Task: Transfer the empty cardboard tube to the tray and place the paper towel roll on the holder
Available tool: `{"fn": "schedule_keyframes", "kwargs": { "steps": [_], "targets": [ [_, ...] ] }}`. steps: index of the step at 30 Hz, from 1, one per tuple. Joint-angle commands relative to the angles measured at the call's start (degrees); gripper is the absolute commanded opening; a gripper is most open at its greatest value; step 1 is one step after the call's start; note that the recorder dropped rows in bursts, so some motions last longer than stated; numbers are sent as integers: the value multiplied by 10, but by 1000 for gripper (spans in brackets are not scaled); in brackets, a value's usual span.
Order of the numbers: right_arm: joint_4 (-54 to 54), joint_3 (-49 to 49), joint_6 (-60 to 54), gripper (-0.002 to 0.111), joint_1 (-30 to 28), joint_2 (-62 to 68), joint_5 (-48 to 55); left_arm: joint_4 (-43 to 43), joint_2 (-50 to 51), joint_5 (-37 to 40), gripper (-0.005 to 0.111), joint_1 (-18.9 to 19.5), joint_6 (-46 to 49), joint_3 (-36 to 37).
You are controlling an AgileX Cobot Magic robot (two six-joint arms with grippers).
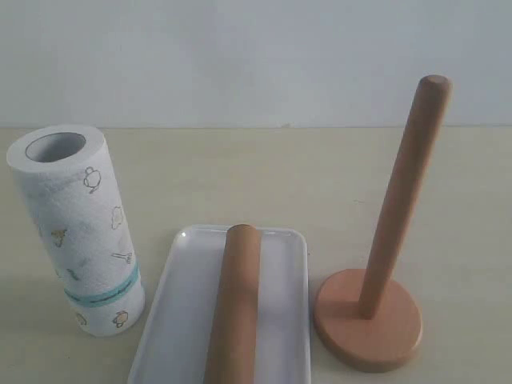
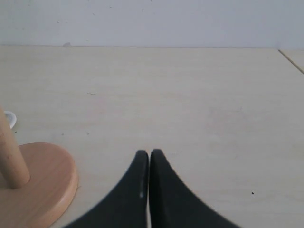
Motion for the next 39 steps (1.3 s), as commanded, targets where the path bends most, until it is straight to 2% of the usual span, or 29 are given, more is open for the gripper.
{"fn": "schedule_keyframes", "kwargs": {
  "steps": [1, 6, 8, 11, 12, 15, 20, 30, 39],
  "targets": [
    [-6, 0, 1, 0, -3, -2, -3, 63, 80, 13, 6, 2, -5, 2],
    [-6, 0, 1, 0, -3, -2, -3, 84, 189, -123, 6, 2, -35, 2],
    [-6, 0, 1, 0, -3, -2, -3, 95, 231, -117, 6, 2, -67, 2],
    [-6, 0, 1, 0, -3, -2, -3, 190, 295, -121, 6, 2, -110, 2],
    [-6, 0, 1, 0, -3, -2, -3, 236, 316, -133, 6, 2, -127, 2],
    [-6, 0, 1, 0, -3, -2, -5, 304, 349, -195, 6, 2, -136, 2],
    [-6, 0, 1, 0, -3, -2, -5, 314, 361, -277, 6, 2, -137, 2],
    [-6, 0, 1, 0, -3, -2, -5, 311, 361, -243, 6, 2, -195, 2],
    [-6, 0, 1, 0, -3, -2, -5, 318, 361, -215, 6, 2, -196, 2]
  ]
}}
